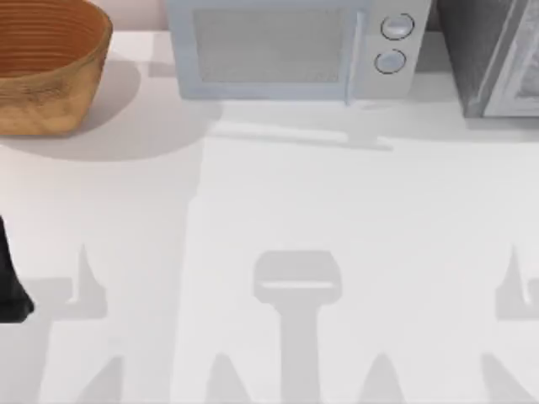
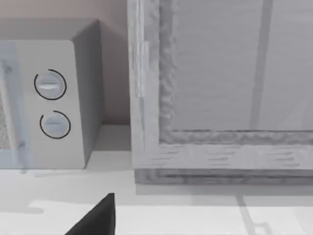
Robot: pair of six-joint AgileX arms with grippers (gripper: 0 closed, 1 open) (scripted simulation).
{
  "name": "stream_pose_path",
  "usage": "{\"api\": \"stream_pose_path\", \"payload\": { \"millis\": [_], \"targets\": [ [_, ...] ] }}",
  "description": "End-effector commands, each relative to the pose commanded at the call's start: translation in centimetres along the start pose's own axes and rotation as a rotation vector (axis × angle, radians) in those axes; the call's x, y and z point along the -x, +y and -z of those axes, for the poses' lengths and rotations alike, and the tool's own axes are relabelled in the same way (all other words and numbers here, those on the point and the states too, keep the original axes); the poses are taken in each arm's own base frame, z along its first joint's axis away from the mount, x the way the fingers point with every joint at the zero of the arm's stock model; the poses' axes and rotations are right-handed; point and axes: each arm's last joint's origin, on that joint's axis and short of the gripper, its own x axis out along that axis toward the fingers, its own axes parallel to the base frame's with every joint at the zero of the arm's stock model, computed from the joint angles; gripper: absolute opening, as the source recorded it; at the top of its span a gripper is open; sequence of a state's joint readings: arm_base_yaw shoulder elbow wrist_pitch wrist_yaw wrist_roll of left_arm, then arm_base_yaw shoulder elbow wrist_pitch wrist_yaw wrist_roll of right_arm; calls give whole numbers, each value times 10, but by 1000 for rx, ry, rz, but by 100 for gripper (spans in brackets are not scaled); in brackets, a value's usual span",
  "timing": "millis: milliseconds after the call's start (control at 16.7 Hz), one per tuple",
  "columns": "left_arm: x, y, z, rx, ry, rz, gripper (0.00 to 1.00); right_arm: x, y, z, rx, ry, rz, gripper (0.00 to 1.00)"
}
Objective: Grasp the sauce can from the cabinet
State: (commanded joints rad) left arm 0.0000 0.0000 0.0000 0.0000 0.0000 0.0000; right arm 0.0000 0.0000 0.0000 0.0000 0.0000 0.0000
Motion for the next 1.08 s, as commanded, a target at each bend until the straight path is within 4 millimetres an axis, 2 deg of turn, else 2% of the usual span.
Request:
{"api": "stream_pose_path", "payload": {
  "millis": [240,420,600,780,900,1080],
  "targets": [
    [0,0,0,0,0,0,100,0,0,-8,-2,3,0,100],
    [0,0,0,0,0,0,100,-1,2,-39,-6,15,1,100],
    [0,0,0,0,0,0,100,-7,4,-93,-8,20,3,100],
    [0,0,0,0,0,0,100,-20,8,-168,-10,-10,5,100],
    [0,0,0,0,0,0,100,-33,12,-215,-11,-28,5,100],
    [0,0,0,0,0,0,100,-62,20,-266,-8,-19,4,100]
  ]
}}
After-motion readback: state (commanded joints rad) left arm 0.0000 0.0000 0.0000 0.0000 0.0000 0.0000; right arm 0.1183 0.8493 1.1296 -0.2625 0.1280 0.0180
